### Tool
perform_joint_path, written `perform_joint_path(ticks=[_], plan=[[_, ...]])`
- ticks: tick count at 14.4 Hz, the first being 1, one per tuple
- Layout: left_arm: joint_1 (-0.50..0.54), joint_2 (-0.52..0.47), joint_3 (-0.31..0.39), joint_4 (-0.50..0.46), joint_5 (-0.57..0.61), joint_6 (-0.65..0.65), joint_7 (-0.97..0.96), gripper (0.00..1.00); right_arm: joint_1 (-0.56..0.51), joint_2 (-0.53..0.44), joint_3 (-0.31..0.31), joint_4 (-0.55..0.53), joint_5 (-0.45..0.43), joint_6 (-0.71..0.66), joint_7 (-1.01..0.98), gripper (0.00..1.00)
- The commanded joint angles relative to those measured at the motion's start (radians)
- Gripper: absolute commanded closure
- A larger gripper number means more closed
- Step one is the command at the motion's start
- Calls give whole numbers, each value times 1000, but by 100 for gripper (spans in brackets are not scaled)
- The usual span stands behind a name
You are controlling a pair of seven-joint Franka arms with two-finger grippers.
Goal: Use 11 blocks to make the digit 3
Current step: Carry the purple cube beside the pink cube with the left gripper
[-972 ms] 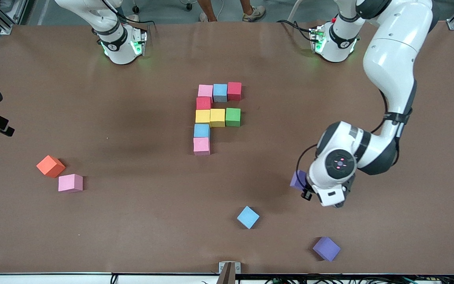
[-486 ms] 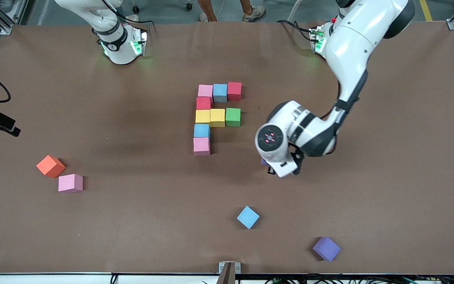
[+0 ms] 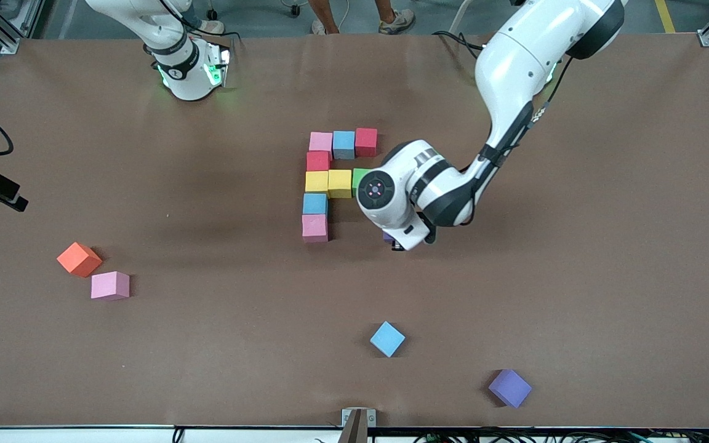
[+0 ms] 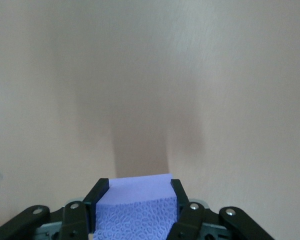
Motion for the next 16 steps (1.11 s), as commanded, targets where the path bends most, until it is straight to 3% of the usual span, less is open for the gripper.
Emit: perform_joint_path(ticks=[1, 6, 13, 16], plan=[[-54, 4, 7, 8, 3, 51, -58, 78, -3, -26, 9, -16, -7, 4, -8, 0], [-122, 41, 24, 11, 14, 139, -120, 78, -5, -26, 9, -10, -8, -6, -7, 0], [-221, 73, 142, 57, 23, 254, -186, 78, -26, -26, 15, 7, -8, -8, -10, 0], [-243, 90, 151, 87, 23, 257, -195, 78, -75, -28, 93, 10, -8, -25, -13, 0]])
